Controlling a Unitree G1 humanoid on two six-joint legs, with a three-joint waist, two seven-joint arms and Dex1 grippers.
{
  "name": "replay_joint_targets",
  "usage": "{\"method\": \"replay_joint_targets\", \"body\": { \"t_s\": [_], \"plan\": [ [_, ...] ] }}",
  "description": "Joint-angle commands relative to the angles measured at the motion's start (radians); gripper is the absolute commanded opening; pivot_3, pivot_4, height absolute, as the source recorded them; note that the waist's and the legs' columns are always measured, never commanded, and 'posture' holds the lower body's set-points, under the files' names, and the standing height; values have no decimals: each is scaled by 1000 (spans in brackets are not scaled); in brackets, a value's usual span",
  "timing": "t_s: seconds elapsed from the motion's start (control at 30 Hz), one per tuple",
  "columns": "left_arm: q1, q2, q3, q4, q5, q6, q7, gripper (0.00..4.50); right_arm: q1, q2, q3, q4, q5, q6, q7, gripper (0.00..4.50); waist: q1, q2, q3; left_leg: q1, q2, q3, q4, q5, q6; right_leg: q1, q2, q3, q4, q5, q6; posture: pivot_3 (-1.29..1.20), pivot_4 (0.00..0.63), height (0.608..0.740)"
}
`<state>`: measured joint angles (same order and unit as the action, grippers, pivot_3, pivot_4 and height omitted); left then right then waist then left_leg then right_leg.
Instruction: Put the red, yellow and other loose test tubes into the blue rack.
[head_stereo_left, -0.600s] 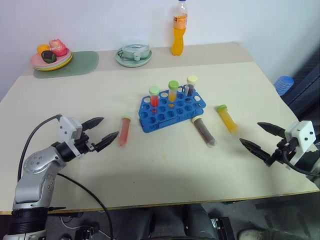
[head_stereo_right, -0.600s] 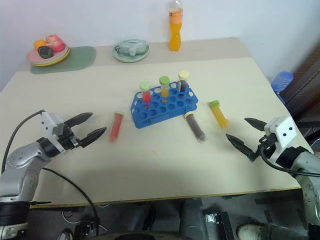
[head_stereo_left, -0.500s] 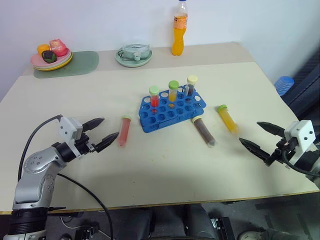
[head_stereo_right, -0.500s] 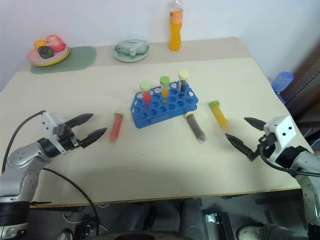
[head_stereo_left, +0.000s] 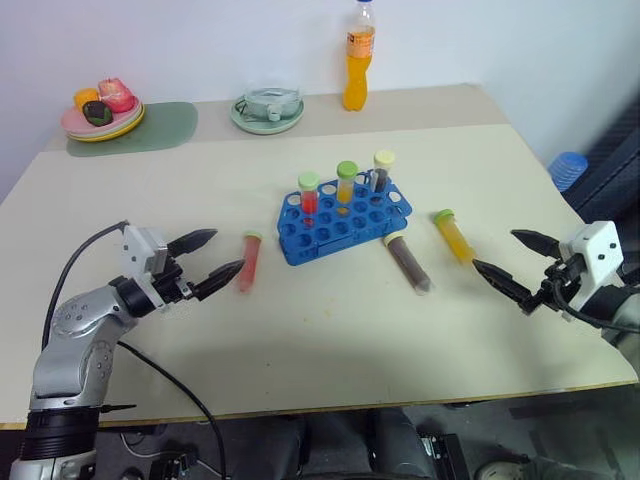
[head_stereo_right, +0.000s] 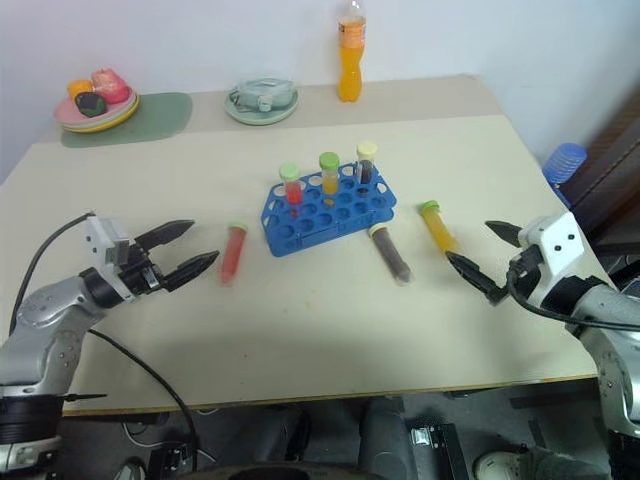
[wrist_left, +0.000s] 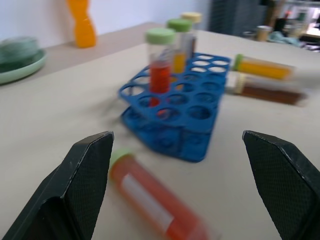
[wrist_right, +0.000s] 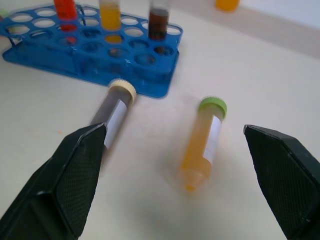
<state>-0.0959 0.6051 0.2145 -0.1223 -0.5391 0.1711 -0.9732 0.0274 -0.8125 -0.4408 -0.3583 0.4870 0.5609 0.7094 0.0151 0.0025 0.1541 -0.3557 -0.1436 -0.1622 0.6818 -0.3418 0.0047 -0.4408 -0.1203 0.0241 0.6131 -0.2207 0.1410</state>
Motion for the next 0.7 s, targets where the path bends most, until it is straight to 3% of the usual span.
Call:
{"method": "replay_joint_targets", "body": {
  "t_s": [0.03,0.23,0.43,0.7],
  "plan": [
    [-21,11,-33,-40,22,-28,-31,4222,-94,-69,58,-56,-64,179,-133,4500,0,0,0,0,0,0,0,0,0,0,0,0,0,0,0,0,150,740],
    [-58,0,-106,-49,62,-54,-54,4222,-402,-105,228,37,-40,503,-173,4500,-1,0,0,-1,0,0,0,0,0,-1,0,0,-1,0,0,0,150,740],
    [-69,-10,-135,-59,67,-55,-60,4222,-700,-53,359,168,21,750,-133,4500,-2,0,0,-2,0,0,-1,0,0,-2,0,-1,-1,0,0,0,150,740],
    [-31,-8,-142,-87,70,-53,-54,4222,-788,25,414,143,122,988,-100,4500,-1,0,1,-3,0,0,0,0,1,-2,0,-1,-2,0,0,0,150,740]
  ]
}}
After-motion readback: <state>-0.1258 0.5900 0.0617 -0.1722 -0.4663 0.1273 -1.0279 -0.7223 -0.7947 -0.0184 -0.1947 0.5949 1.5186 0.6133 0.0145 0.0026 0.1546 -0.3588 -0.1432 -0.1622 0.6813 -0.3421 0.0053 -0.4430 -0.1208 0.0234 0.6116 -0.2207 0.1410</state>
